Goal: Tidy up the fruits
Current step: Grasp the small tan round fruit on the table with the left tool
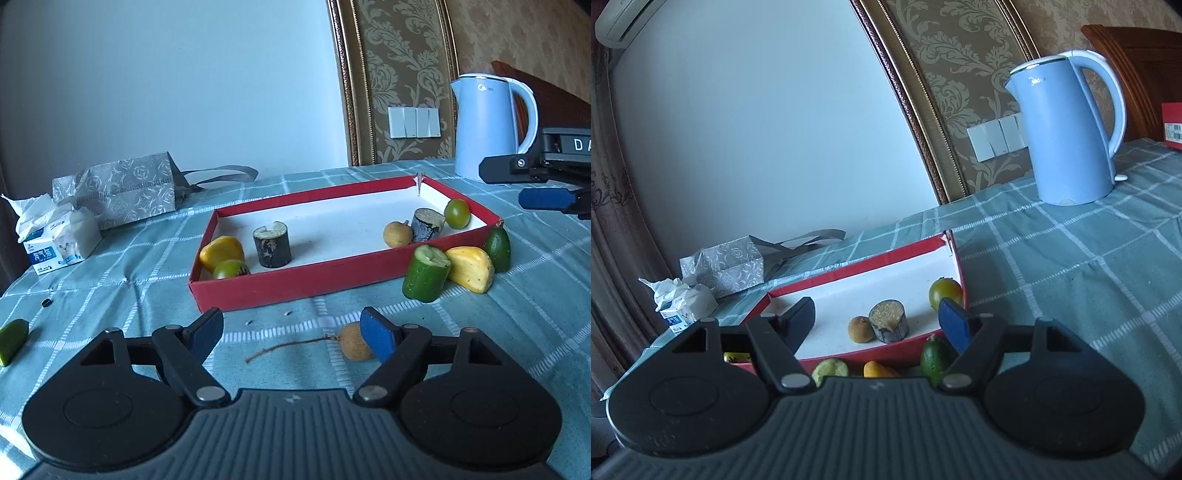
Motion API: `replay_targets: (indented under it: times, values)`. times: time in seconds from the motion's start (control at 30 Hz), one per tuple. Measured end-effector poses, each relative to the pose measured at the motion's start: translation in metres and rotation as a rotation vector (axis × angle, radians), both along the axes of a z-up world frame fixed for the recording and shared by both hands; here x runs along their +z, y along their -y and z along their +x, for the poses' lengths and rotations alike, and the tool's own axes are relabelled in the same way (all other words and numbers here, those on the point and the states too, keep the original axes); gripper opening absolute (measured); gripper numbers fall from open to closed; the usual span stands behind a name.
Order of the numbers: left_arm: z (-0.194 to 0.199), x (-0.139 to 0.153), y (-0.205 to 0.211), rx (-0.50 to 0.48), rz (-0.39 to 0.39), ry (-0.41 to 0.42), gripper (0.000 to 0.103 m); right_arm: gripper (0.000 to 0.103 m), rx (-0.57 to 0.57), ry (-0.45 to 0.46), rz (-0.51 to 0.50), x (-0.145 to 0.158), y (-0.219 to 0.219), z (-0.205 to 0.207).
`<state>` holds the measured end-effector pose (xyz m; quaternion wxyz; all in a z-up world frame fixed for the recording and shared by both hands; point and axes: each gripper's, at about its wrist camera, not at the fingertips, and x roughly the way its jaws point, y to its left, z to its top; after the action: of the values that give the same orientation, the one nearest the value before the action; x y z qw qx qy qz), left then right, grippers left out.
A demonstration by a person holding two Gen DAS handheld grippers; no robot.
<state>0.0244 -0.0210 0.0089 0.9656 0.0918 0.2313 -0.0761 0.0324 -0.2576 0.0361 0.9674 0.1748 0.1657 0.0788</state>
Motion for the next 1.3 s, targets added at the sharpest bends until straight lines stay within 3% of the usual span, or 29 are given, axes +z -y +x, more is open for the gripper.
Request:
replay_targets:
  times: [0.17,0.23,0.4,0.53,0.63,0.7,0.77,0.83,1.0,1.2,1.3]
  values:
    - [-0.01,0.008,-0.001,-0.045,-0.041,0.067,0.081,0.072,0.02,0.02,0.01,0.002,-0.001,-0.004]
    - [-0.012,0.004,0.008,-0.067,0.008,0.068,0.081,0.072,0.022,0.022,0.021,0.002,0.0,-0.005]
    - [-0.007,-0.002,0.021,-0.111,0.067,0.027,0.081,0.072,0.022,0.028,0.035,0.002,0.002,-0.006]
    - [0.006,-0.012,0.034,-0.124,0.13,-0.063,0.082,0.072,0.036,0.023,0.041,0.001,0.001,-0.006]
    - [0.012,-0.012,0.033,-0.119,0.102,-0.079,0.081,0.072,0.038,0.021,0.042,0.001,0.001,-0.006]
    - [0.013,-0.012,0.033,-0.126,0.09,-0.084,0.067,0.072,0.039,0.019,0.043,0.001,0.001,-0.006]
    - [0.013,-0.011,0.037,-0.153,0.083,-0.091,0.04,0.072,0.035,0.014,0.044,0.001,0.002,-0.007]
    - [0.011,-0.012,0.042,-0.156,0.1,-0.088,0.023,0.072,0.022,0.017,0.038,0.002,0.004,-0.009]
    - [0.007,-0.005,0.03,-0.125,0.033,-0.09,0.023,0.072,0.004,-0.007,-0.02,0.003,0.006,-0.015]
    - [0.004,0.007,-0.01,-0.042,-0.091,-0.086,0.023,0.071,0.112,-0.071,-0.295,-0.005,-0.021,-0.021]
    - [0.008,0.007,-0.021,-0.001,-0.118,-0.086,0.023,0.07,0.169,-0.074,-0.336,-0.006,-0.04,-0.021]
